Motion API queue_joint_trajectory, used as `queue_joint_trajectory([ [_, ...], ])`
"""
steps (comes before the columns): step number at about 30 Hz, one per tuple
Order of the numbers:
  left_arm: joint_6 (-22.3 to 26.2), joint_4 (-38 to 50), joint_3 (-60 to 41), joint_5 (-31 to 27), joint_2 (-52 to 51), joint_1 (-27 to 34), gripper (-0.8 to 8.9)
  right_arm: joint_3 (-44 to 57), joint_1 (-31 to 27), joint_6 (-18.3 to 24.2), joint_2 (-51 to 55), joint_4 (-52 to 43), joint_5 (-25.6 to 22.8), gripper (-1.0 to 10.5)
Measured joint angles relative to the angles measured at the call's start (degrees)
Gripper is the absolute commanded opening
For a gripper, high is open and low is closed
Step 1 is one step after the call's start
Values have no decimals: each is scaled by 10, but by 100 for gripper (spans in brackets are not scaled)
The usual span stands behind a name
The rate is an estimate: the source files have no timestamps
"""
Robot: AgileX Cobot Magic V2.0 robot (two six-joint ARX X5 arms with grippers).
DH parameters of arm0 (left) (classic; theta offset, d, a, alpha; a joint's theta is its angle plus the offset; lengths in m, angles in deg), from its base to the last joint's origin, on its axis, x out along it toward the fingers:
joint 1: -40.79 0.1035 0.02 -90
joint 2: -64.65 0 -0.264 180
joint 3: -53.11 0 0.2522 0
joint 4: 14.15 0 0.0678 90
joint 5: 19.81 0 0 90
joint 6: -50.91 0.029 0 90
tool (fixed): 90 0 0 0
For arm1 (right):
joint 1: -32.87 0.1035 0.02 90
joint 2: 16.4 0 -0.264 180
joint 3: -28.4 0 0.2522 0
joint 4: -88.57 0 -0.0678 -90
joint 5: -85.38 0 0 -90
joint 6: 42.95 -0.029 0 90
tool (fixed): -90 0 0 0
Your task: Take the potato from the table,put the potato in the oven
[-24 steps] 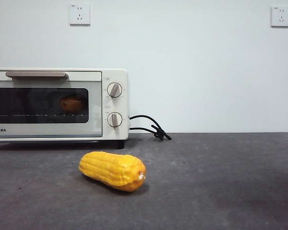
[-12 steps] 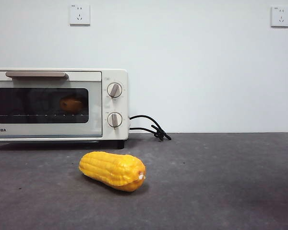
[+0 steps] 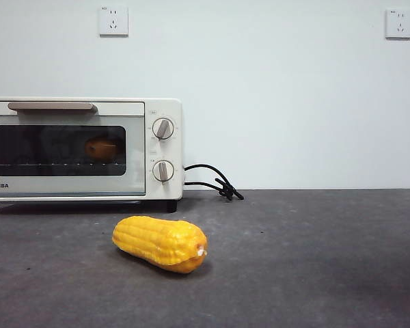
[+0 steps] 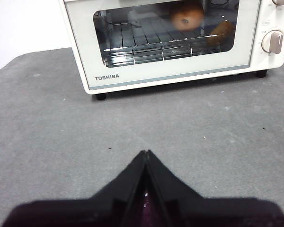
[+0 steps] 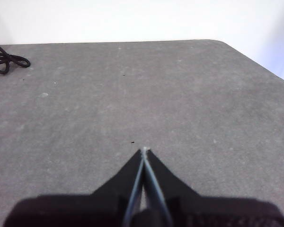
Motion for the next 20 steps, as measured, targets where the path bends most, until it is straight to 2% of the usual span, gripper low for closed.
queue_joint_trajectory([
  [9,0,0,0,0,0,0,-4,0,2,0,0,0,0,2],
  [20,0,0,0,0,0,0,-4,0,44,0,0,0,0,2],
])
